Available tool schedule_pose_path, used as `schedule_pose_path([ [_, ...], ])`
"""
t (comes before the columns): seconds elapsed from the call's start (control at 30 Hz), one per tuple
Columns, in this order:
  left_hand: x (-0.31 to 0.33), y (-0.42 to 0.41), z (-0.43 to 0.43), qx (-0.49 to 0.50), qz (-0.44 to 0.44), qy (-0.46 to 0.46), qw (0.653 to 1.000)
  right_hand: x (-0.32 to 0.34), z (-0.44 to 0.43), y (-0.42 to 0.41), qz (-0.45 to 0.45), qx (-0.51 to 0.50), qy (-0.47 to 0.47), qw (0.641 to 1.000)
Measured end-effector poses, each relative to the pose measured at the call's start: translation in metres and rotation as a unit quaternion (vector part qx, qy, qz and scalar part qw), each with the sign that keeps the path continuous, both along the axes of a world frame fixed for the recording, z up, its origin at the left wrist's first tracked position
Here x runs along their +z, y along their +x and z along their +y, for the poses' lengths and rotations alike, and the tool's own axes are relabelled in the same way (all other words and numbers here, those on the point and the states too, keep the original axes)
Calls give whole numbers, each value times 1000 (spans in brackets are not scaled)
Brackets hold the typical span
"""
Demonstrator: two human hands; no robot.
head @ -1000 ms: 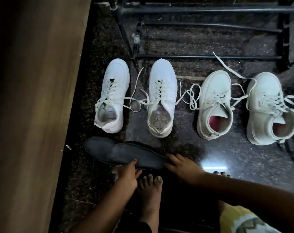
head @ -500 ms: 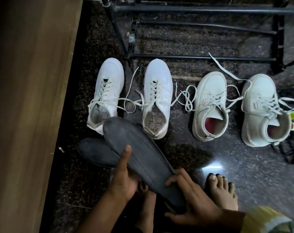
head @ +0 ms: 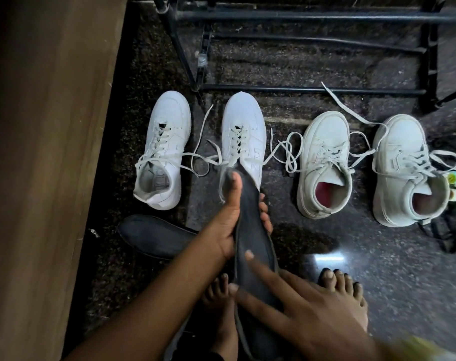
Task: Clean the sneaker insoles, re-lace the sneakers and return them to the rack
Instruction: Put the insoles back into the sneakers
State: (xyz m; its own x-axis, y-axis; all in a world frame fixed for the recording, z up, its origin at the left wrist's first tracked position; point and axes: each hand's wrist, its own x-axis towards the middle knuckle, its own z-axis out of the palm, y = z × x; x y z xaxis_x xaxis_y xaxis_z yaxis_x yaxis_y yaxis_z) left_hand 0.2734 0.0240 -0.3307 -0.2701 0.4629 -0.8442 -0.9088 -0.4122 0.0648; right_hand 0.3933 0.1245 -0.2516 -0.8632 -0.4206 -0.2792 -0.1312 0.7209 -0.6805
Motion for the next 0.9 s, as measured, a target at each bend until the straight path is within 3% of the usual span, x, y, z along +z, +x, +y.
schedule_pose_path([
  [0.17,-7,0,2,-39,-40,-27,998,-11,9,-3,170,69,81,980],
  [0.33,-16,-3,-16,-96,-16,5,995,-3,10,-26,199,92,91,971],
  [0.6,-22,5,-39,-93,-24,-162,982,-15,-1,-35,197,107,115,968],
  [0.73,-36,-5,-48,-140,95,-344,924,-31,-4,-23,215,111,131,961],
  [0.9,-41,-26,-54,-234,221,-408,854,-49,-10,-8,204,100,140,964],
])
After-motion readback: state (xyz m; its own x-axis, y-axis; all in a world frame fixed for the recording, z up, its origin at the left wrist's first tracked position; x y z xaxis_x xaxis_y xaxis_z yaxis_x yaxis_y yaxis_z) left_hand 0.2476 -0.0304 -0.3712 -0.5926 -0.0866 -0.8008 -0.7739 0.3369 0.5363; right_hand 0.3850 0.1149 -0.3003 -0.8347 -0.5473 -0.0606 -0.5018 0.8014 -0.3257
